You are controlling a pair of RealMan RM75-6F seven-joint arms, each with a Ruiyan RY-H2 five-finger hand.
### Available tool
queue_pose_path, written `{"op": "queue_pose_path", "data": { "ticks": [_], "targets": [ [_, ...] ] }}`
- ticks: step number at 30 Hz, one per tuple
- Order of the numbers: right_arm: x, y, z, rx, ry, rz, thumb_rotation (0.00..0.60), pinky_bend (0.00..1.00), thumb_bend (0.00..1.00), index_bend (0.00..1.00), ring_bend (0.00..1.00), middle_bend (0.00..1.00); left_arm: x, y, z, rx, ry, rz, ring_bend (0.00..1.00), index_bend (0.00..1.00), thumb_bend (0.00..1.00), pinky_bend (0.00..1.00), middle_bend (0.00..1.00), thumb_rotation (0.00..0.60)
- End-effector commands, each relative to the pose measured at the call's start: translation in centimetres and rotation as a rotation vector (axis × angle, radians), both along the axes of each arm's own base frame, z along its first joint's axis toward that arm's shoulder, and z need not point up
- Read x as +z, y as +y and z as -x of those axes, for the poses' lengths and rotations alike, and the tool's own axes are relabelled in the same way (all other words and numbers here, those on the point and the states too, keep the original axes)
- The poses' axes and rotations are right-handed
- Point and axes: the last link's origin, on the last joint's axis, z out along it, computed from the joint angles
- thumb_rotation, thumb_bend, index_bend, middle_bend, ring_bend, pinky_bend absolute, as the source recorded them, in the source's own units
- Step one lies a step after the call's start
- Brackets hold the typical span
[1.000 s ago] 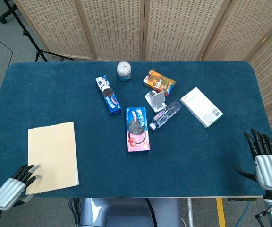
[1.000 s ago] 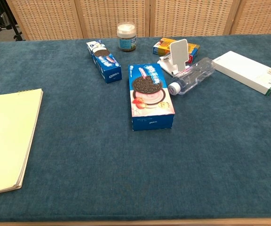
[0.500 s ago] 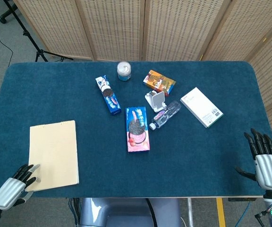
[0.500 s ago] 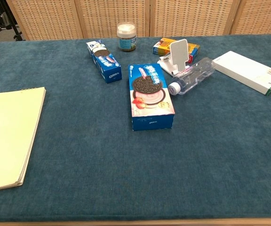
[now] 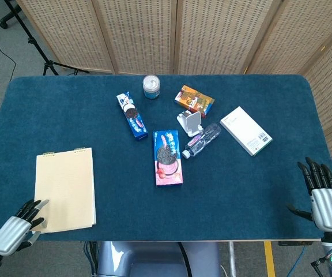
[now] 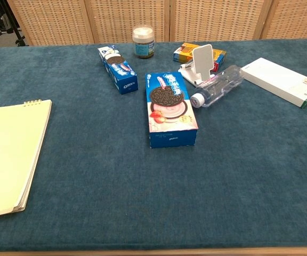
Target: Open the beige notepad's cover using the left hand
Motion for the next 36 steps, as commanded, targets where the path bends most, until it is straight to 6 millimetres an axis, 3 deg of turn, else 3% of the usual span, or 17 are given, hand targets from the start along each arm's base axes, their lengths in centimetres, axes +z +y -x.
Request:
{"op": "queue_pose_path", "data": {
  "ticks": [1, 7, 19, 36],
  "targets": [
    [0.0, 0.0, 0.0, -0.001, -0.001, -0.002, 0.600, 0.00, 0.00, 0.00, 0.00, 0.00, 0.0, 0.0, 0.0, 0.002, -0.002, -0.003, 0.00, 0.71, 0.60, 0.00, 0.00, 0.600],
    [0.0, 0.0, 0.0, -0.001, -0.003, -0.002, 0.600, 0.00, 0.00, 0.00, 0.00, 0.00, 0.0, 0.1, 0.0, -0.001, -0.009, -0.004, 0.00, 0.74, 0.68, 0.00, 0.00, 0.600],
    [0.0, 0.0, 0.0, -0.004, -0.006, -0.001, 0.600, 0.00, 0.00, 0.00, 0.00, 0.00, 0.5, -1.2, -1.3, -0.011, -0.111, 0.091, 0.00, 0.77, 0.68, 0.00, 0.00, 0.600],
    [0.1, 0.0, 0.1, -0.010, -0.011, 0.001, 0.600, 0.00, 0.00, 0.00, 0.00, 0.00, 2.9, -4.4, -4.4, -0.059, -0.247, 0.236, 0.00, 0.78, 0.68, 0.00, 0.00, 0.600]
  ]
}}
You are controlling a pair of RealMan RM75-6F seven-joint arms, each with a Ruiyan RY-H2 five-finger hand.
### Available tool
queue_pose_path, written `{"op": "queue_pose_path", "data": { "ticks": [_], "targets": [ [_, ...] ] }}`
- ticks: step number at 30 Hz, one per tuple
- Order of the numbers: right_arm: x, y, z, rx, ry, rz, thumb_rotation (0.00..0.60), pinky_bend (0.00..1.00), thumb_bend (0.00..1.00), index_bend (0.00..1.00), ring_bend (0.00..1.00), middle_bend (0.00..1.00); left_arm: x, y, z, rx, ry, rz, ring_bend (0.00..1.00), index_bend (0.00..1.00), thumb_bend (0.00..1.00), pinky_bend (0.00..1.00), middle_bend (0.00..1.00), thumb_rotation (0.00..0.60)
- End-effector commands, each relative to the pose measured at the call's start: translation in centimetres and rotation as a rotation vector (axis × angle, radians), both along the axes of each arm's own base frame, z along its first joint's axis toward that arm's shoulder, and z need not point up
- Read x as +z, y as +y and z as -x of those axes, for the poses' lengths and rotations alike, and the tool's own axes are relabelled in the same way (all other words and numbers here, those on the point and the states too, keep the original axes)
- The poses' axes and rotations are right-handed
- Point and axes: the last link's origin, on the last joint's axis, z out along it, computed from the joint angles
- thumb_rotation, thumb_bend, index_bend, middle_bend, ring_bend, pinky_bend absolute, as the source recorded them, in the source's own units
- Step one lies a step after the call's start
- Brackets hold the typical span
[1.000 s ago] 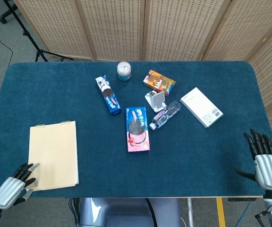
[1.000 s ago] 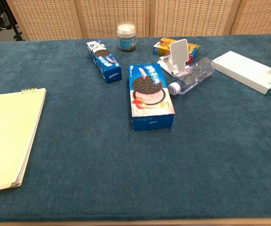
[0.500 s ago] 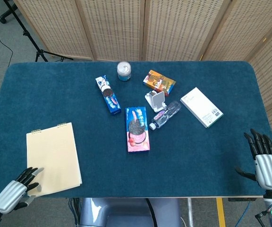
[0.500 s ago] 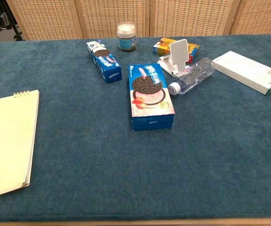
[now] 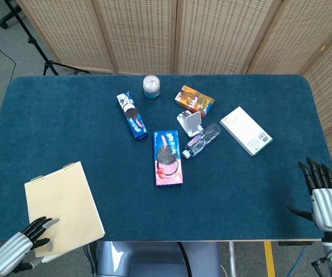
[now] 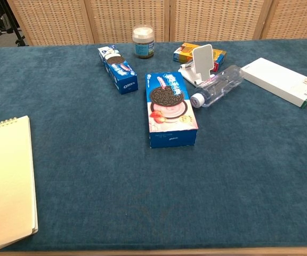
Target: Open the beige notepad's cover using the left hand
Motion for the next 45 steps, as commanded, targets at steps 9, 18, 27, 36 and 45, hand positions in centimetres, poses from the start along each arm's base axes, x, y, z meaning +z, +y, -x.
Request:
{"op": "queue_pose_path", "data": {
  "ticks": [9, 18, 27, 36, 45],
  "targets": [
    [0.1, -0.1, 0.1, -0.002, -0.005, 0.001, 0.600, 0.00, 0.00, 0.00, 0.00, 0.00, 0.9, 0.0, -1.6, 0.044, -0.134, 0.057, 0.00, 0.78, 0.68, 0.00, 0.00, 0.600],
    [0.1, -0.1, 0.1, -0.003, -0.008, 0.001, 0.600, 0.00, 0.00, 0.00, 0.00, 0.00, 1.7, 3.3, -3.1, 0.333, -0.474, -0.016, 0.00, 0.78, 0.77, 0.00, 0.00, 0.600],
    [0.1, -0.1, 0.0, -0.004, -0.009, -0.003, 0.600, 0.00, 0.00, 0.00, 0.00, 0.00, 3.1, 9.9, -4.3, 0.547, -0.672, -0.242, 0.00, 0.78, 0.78, 0.00, 0.00, 0.600],
    [0.0, -0.1, 0.1, -0.008, -0.008, -0.006, 0.600, 0.00, 0.00, 0.00, 0.00, 0.00, 3.7, 16.1, -4.2, 0.647, -0.619, -0.489, 0.00, 0.78, 0.79, 0.00, 0.00, 0.600],
    [0.0, -0.2, 0.2, -0.015, -0.009, -0.005, 0.600, 0.00, 0.00, 0.00, 0.00, 0.00, 3.1, 22.6, -3.5, 0.611, -0.300, -0.750, 0.00, 0.79, 0.79, 0.00, 0.00, 0.600]
  ]
}}
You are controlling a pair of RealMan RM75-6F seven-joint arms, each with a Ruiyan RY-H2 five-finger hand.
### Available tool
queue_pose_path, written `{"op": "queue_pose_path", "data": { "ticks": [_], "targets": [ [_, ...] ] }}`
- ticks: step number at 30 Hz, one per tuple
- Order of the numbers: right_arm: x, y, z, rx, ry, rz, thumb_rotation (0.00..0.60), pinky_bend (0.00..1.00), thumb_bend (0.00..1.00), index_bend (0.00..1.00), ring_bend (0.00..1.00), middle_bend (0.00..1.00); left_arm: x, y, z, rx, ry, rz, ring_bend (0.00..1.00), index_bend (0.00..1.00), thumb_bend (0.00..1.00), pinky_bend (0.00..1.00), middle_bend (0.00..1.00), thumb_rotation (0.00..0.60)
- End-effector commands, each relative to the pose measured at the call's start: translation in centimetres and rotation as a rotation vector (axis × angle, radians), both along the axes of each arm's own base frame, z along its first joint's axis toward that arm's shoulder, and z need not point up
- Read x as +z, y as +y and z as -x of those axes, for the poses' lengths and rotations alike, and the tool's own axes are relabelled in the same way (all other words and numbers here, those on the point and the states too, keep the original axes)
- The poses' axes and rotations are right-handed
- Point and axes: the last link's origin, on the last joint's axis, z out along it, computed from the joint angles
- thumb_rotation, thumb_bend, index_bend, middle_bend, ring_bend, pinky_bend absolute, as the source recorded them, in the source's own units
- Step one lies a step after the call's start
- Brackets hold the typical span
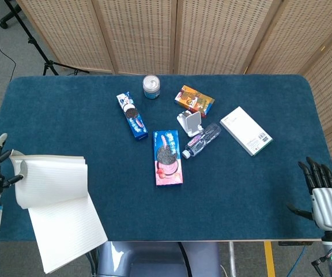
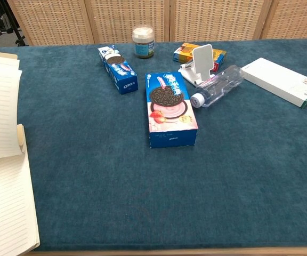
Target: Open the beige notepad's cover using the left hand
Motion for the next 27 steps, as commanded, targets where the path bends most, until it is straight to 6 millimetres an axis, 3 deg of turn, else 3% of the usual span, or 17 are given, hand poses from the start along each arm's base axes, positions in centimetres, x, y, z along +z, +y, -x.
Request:
{"op": "queue_pose_path", "data": {
  "ticks": [1, 8, 17, 27],
  "targets": [
    [0.1, 0.0, 0.0, -0.003, -0.002, 0.004, 0.600, 0.00, 0.00, 0.00, 0.00, 0.00, -0.4, 4.1, 0.1, 0.065, 0.144, -0.071, 0.00, 0.79, 0.79, 0.00, 0.00, 0.600],
    [0.1, -0.3, 0.2, -0.013, -0.001, 0.002, 0.600, 0.00, 0.00, 0.00, 0.00, 0.00, 0.1, 7.6, 0.9, 0.117, 0.364, -0.107, 0.00, 0.79, 0.78, 0.00, 0.00, 0.600],
    [-0.3, -0.3, 0.4, -0.021, 0.008, -0.007, 0.600, 0.00, 0.00, 0.00, 0.00, 0.00, 0.9, 11.8, 2.4, 0.202, 0.476, -0.119, 0.00, 0.79, 0.78, 0.00, 0.00, 0.600],
    [-0.8, -0.5, 0.5, -0.030, 0.021, -0.018, 0.600, 0.00, 0.00, 0.00, 0.00, 0.00, 2.4, 14.2, 3.6, 0.309, 0.654, -0.144, 0.00, 0.79, 0.78, 0.00, 0.00, 0.600]
  ]
}}
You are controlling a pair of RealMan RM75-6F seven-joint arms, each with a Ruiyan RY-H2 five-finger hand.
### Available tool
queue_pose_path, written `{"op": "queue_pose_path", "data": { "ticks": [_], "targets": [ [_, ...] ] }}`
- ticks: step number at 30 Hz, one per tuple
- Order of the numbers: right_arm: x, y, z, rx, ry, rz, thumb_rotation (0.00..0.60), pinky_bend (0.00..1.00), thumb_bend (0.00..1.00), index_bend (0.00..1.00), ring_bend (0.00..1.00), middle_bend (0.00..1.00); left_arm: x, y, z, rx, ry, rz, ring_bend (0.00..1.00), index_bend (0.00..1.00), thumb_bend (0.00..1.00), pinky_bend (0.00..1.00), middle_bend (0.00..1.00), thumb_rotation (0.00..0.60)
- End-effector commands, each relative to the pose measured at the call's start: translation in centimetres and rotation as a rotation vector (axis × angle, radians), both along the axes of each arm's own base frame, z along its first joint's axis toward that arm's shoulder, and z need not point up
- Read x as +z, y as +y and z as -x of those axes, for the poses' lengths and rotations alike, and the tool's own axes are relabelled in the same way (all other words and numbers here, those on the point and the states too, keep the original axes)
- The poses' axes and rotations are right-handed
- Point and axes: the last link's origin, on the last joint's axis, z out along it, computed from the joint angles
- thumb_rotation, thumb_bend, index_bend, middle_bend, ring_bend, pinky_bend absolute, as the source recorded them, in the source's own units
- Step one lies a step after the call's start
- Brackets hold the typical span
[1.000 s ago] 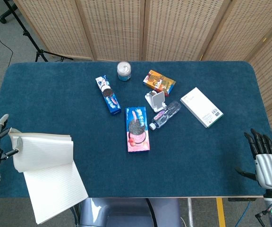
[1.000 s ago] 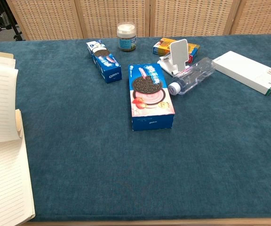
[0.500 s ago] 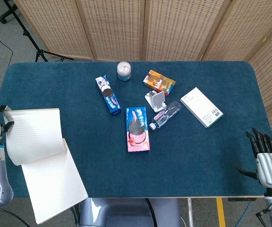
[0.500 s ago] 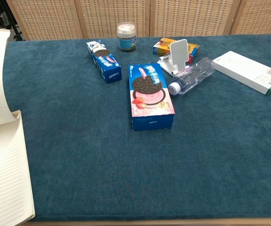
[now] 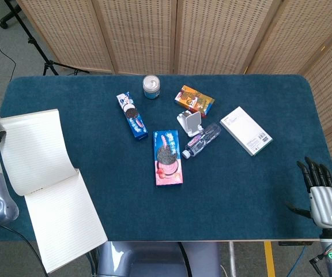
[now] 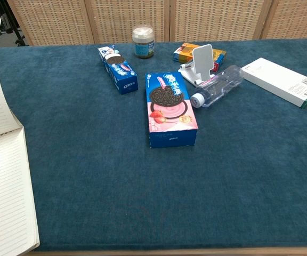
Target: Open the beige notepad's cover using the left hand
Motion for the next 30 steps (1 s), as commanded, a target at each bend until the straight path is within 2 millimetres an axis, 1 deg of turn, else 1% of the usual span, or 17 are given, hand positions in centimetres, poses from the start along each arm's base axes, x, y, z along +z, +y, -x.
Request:
{"op": "queue_pose_path", "data": {
  "ticks": [1, 2, 3, 5, 6, 7, 8, 9, 10, 19, 20, 22, 24, 27, 29, 30],
  "targets": [
    [-0.1, 0.0, 0.0, -0.002, 0.001, -0.001, 0.600, 0.00, 0.00, 0.00, 0.00, 0.00, -0.1, 1.0, 0.1, 0.047, 0.033, -0.011, 0.00, 0.79, 0.78, 0.00, 0.00, 0.600],
    [-0.1, 0.0, 0.0, -0.002, 0.002, -0.002, 0.600, 0.00, 0.00, 0.00, 0.00, 0.00, -0.1, 1.1, 0.2, 0.052, 0.031, -0.014, 0.00, 0.79, 0.78, 0.00, 0.00, 0.600],
    [-0.1, 0.0, 0.0, -0.003, 0.002, -0.002, 0.600, 0.00, 0.00, 0.00, 0.00, 0.00, -0.2, 1.1, 0.3, 0.053, 0.028, -0.011, 0.00, 0.73, 0.75, 0.00, 0.00, 0.600],
    [-0.1, 0.0, 0.1, -0.003, 0.003, -0.003, 0.600, 0.00, 0.00, 0.00, 0.00, 0.00, -0.4, 1.1, 0.6, 0.056, 0.007, 0.011, 0.00, 0.40, 0.61, 0.00, 0.00, 0.600],
    [-0.1, 0.0, 0.1, -0.004, 0.004, -0.003, 0.600, 0.00, 0.00, 0.00, 0.00, 0.00, -0.5, 1.1, 0.8, 0.059, -0.011, 0.027, 0.00, 0.17, 0.47, 0.00, 0.00, 0.600],
    [-0.2, 0.0, 0.1, -0.004, 0.004, -0.004, 0.600, 0.00, 0.00, 0.00, 0.00, 0.00, -0.5, 1.1, 0.9, 0.063, -0.026, 0.036, 0.00, 0.04, 0.34, 0.00, 0.00, 0.600],
    [-0.2, 0.0, 0.1, -0.005, 0.004, -0.005, 0.600, 0.00, 0.00, 0.00, 0.00, 0.00, -0.6, 1.0, 1.1, 0.066, -0.038, 0.043, 0.00, 0.00, 0.26, 0.00, 0.00, 0.600],
    [-0.2, 0.0, 0.1, -0.005, 0.005, -0.006, 0.600, 0.00, 0.00, 0.00, 0.00, 0.00, -0.6, 0.9, 1.2, 0.072, -0.049, 0.048, 0.00, 0.00, 0.20, 0.00, 0.00, 0.600],
    [-0.2, 0.0, 0.1, -0.005, 0.005, -0.007, 0.600, 0.00, 0.00, 0.00, 0.00, 0.00, -0.6, 0.9, 1.3, 0.076, -0.053, 0.051, 0.00, 0.00, 0.16, 0.00, 0.00, 0.600],
    [-0.1, 0.1, 0.1, -0.003, 0.001, -0.006, 0.600, 0.00, 0.00, 0.00, 0.00, 0.00, 0.7, -0.1, 1.3, 0.061, -0.090, 0.002, 0.00, 0.00, 0.14, 0.00, 0.00, 0.600],
    [-0.1, 0.1, 0.1, -0.003, 0.001, -0.007, 0.600, 0.00, 0.00, 0.00, 0.00, 0.00, 0.8, -0.3, 1.2, 0.046, -0.105, -0.006, 0.00, 0.00, 0.13, 0.00, 0.00, 0.600],
    [-0.2, 0.1, 0.1, -0.002, 0.001, -0.008, 0.600, 0.00, 0.00, 0.00, 0.00, 0.00, 1.1, -1.0, 1.0, 0.004, -0.137, -0.009, 0.00, 0.00, 0.04, 0.00, 0.00, 0.600],
    [-0.2, 0.1, 0.0, 0.001, 0.002, -0.008, 0.600, 0.00, 0.00, 0.00, 0.00, 0.00, 1.2, -2.0, 0.6, -0.051, -0.178, 0.013, 0.00, 0.00, 0.00, 0.00, 0.00, 0.600],
    [-0.2, 0.1, -0.1, 0.006, 0.005, -0.008, 0.600, 0.00, 0.00, 0.00, 0.00, 0.00, 1.2, -4.0, -0.2, -0.126, -0.207, 0.087, 0.00, 0.00, 0.00, 0.00, 0.00, 0.600],
    [-0.2, 0.2, -0.1, 0.012, 0.009, -0.005, 0.600, 0.00, 0.00, 0.00, 0.00, 0.00, 1.3, -6.1, -0.9, -0.173, -0.208, 0.163, 0.00, 0.00, 0.00, 0.00, 0.00, 0.600],
    [-0.1, 0.2, -0.2, 0.016, 0.011, -0.002, 0.600, 0.00, 0.00, 0.00, 0.00, 0.00, 1.2, -7.7, -1.4, -0.199, -0.204, 0.231, 0.00, 0.00, 0.00, 0.00, 0.00, 0.600]
  ]
}}
